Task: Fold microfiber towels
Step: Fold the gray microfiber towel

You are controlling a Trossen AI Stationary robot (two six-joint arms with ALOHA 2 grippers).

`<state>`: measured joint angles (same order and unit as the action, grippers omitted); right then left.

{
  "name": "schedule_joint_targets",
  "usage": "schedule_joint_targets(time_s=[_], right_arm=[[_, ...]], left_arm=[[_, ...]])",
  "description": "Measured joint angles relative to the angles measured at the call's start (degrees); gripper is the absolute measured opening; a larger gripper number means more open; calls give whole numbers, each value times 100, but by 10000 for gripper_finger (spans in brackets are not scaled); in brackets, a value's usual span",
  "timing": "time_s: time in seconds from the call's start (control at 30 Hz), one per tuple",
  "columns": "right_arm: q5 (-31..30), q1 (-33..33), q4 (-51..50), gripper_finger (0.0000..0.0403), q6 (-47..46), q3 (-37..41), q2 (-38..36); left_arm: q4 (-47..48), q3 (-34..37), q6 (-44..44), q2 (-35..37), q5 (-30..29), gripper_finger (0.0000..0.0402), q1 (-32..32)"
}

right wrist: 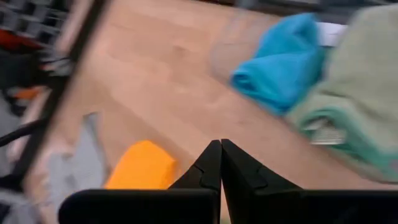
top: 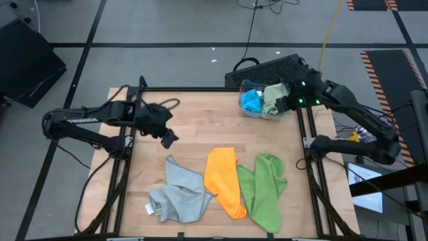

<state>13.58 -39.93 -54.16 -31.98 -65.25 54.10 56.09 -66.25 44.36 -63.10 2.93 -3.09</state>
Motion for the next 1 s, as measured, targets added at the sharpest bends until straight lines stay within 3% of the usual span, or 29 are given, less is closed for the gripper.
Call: schedule_joint_targets(time_s=[0.17, 0.33, 0.5, 0.7, 1.0], right_arm=[[-147, 941, 324, 0, -696, -1, -225], [-187, 1720, 632, 0, -1041, -1, -139], [-328, 2285, 1064, 0, -1149, -1, 14], [-328, 2512, 1305, 0, -1064, -1, 64], [-330, 2505, 1000, 0, -386, 5, 55]], left_arm=[[31, 594, -419, 3, 43, 240, 411], [-439, 1430, -1726, -1, 206, 286, 763], [-1366, 2190, -2844, -3, 204, 277, 966], [-2483, 3096, -3328, -3, 194, 252, 972], [-2769, 3533, -4167, -438, 496, 276, 972]])
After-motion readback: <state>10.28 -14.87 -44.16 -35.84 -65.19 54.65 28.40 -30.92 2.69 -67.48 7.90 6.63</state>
